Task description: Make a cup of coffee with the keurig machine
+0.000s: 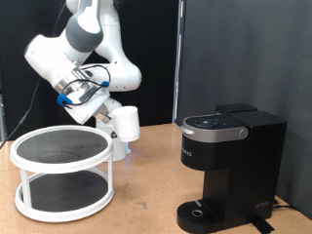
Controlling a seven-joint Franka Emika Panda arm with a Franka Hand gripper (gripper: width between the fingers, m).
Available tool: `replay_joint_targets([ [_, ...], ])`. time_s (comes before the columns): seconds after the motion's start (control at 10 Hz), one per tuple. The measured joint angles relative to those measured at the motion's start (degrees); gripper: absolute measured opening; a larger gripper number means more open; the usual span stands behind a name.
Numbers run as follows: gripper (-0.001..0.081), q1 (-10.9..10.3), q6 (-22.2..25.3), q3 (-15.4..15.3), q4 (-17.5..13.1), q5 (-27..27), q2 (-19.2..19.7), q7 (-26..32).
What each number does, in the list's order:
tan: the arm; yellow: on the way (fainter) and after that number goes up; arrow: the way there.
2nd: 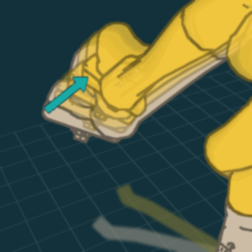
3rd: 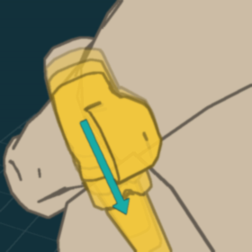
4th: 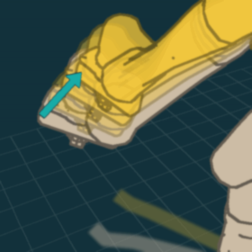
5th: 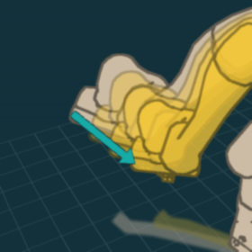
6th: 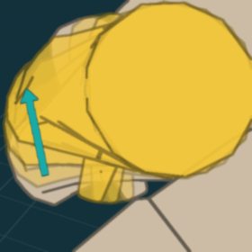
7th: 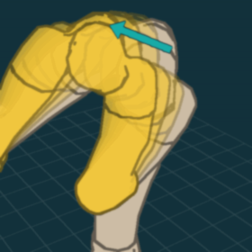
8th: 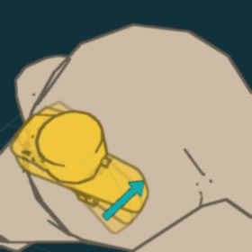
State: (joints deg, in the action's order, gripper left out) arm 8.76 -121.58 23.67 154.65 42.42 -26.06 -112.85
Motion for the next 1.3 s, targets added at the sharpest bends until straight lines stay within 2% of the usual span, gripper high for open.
replay_joint_targets([
  [0.2,0.0078,-1.8,-2.4,-1.6,-1.4,2.7,2.4,0.0],
  [0.4,0.0078,-2.8,-3.6,-2.7,-2.6,3.7,4.1,0.0],
  [0.8,0.0078,-2.9,-3.8,-3.1,-2.2,3.7,4.4,-0.1],
  [1.3,0.0078,-4.4,-12.2,-8.7,-2.2,4.9,12.9,-2.6],
])
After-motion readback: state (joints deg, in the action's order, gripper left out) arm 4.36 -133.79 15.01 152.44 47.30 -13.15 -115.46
